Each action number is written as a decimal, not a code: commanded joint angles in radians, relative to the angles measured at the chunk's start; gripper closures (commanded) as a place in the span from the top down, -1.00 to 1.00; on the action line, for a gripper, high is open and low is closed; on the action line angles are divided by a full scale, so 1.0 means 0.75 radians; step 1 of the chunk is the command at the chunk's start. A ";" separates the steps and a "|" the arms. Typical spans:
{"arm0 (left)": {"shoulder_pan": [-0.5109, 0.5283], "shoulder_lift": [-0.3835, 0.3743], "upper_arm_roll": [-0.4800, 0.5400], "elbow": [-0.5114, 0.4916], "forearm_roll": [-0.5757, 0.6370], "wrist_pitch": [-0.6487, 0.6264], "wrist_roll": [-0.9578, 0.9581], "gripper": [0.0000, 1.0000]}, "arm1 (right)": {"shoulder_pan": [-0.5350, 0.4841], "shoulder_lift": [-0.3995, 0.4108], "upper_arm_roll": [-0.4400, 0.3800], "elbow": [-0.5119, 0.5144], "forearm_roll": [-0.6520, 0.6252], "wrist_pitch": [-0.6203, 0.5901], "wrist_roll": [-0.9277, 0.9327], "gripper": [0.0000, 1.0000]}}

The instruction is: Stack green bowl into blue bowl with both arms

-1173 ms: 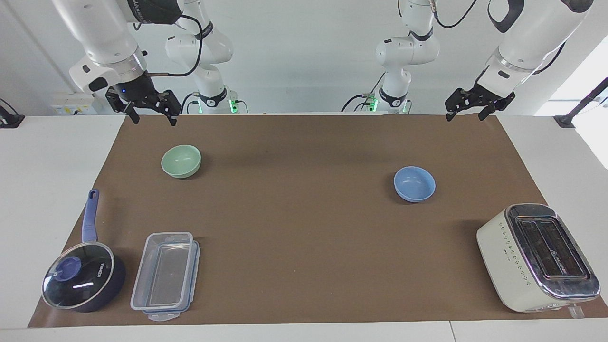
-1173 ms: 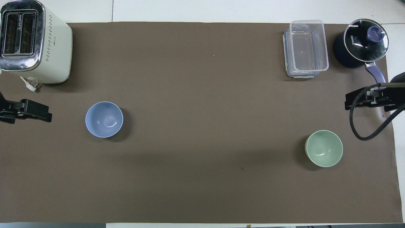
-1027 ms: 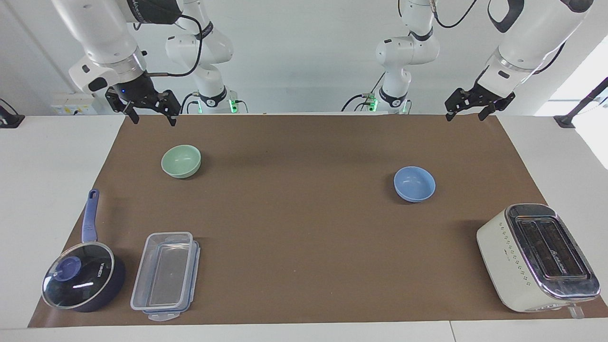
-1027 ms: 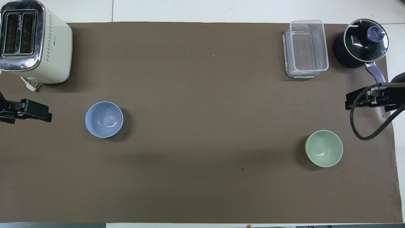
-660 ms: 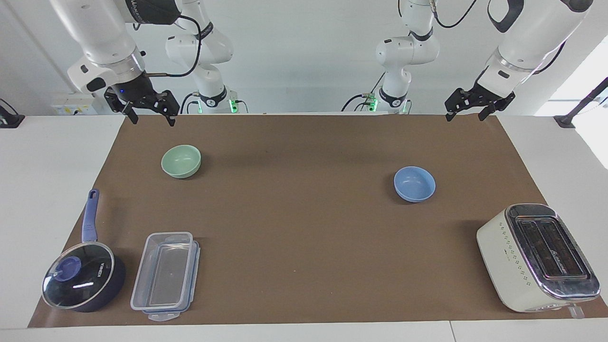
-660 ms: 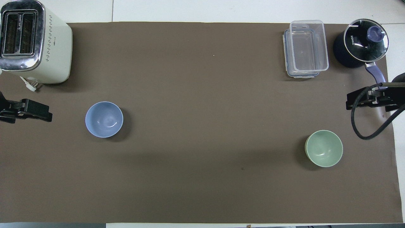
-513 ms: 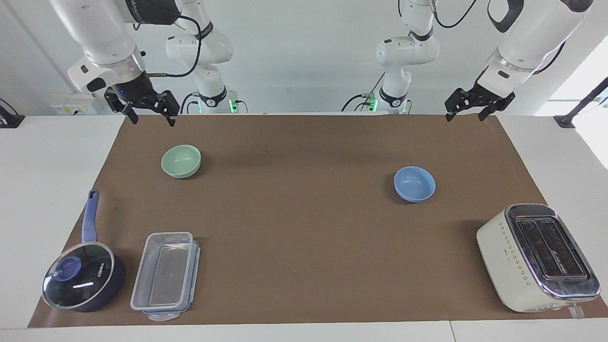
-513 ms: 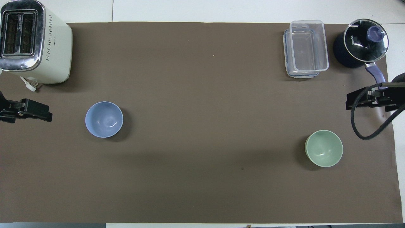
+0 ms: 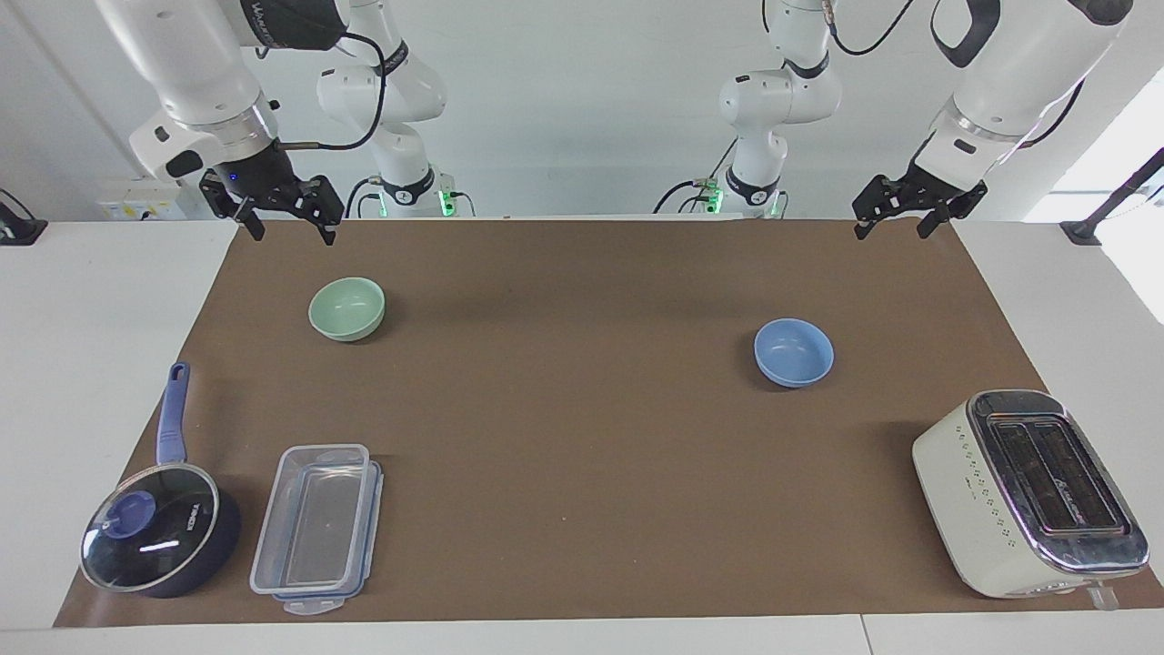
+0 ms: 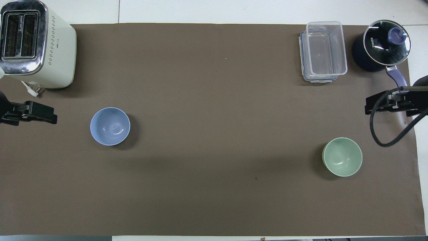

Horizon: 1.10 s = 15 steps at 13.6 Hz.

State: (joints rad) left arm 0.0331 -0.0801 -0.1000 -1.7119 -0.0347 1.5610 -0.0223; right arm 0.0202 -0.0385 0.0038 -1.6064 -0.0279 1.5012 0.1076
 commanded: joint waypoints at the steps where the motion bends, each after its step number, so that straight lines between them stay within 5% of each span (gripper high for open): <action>1: 0.007 -0.034 0.002 -0.295 0.030 0.298 0.001 1.00 | -0.008 -0.028 0.005 -0.071 0.017 0.052 0.012 1.00; 5: 0.009 0.072 0.004 -0.660 0.032 0.830 0.036 1.00 | -0.049 -0.192 -0.003 -0.436 0.017 0.288 -0.006 1.00; 10: -0.013 0.168 0.004 -0.695 0.036 0.923 0.058 0.92 | -0.172 -0.362 -0.009 -0.919 0.019 0.659 -0.243 1.00; 13: -0.013 0.180 0.002 -0.734 0.112 0.956 0.095 0.54 | -0.227 -0.352 -0.011 -1.053 0.019 0.806 -0.338 1.00; 15: -0.013 0.180 0.002 -0.742 0.114 0.958 0.103 -0.16 | -0.276 -0.305 -0.011 -1.130 0.019 0.912 -0.395 1.00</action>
State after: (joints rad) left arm 0.0309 0.0638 -0.1024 -2.2406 0.0201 2.2457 0.0432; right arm -0.1462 -0.2739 -0.0084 -2.3866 -0.0278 2.1088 -0.1319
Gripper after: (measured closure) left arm 0.220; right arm 0.000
